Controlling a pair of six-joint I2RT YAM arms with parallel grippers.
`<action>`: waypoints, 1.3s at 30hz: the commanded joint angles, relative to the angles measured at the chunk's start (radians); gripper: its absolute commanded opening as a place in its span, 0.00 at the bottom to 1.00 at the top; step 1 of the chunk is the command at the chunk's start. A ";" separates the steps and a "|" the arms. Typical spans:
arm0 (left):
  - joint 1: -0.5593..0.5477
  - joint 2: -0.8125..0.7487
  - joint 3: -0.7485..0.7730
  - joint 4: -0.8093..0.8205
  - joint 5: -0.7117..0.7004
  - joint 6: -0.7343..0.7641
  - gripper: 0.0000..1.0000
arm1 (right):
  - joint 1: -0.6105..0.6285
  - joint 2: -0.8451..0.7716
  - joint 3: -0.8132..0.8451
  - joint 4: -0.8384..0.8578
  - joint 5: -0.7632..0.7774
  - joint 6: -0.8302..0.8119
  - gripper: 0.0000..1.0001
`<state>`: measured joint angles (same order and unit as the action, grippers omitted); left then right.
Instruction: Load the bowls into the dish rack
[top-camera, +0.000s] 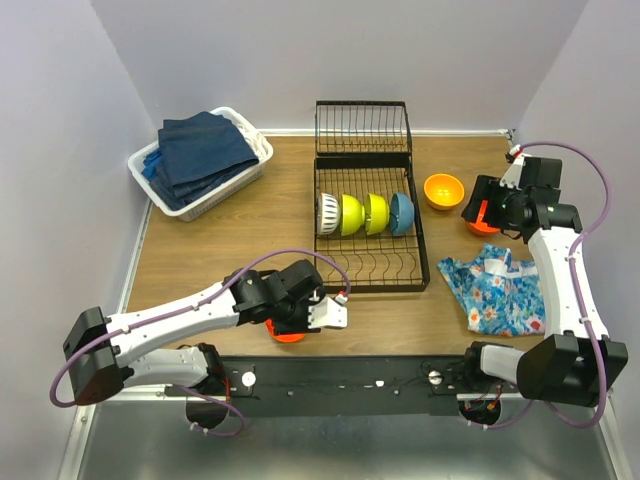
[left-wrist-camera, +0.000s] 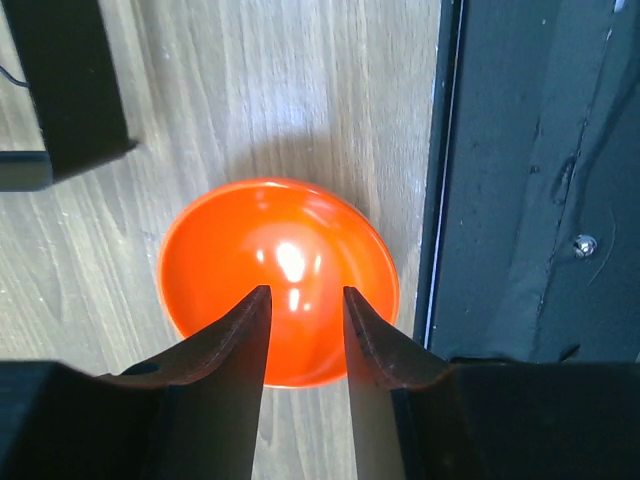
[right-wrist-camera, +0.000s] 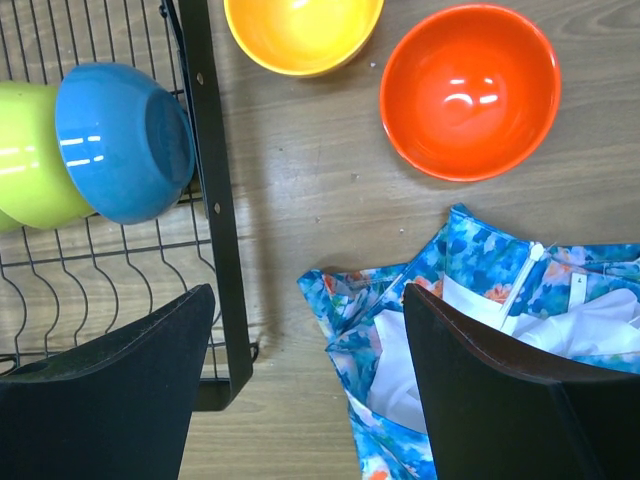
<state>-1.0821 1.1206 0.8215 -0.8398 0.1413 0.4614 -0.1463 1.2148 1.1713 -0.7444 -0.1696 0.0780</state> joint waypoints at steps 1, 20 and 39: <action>-0.007 0.008 0.016 -0.053 0.017 0.008 0.42 | -0.010 -0.014 -0.015 0.014 -0.025 -0.007 0.84; -0.093 0.033 -0.091 -0.021 0.049 0.040 0.41 | -0.012 -0.026 -0.033 0.011 -0.025 -0.017 0.84; -0.093 -0.125 -0.053 -0.301 0.142 0.198 0.00 | -0.012 -0.018 -0.045 0.010 -0.056 -0.004 0.84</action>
<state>-1.1675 1.0775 0.7258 -0.9474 0.1558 0.5388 -0.1463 1.2095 1.1469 -0.7418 -0.1978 0.0742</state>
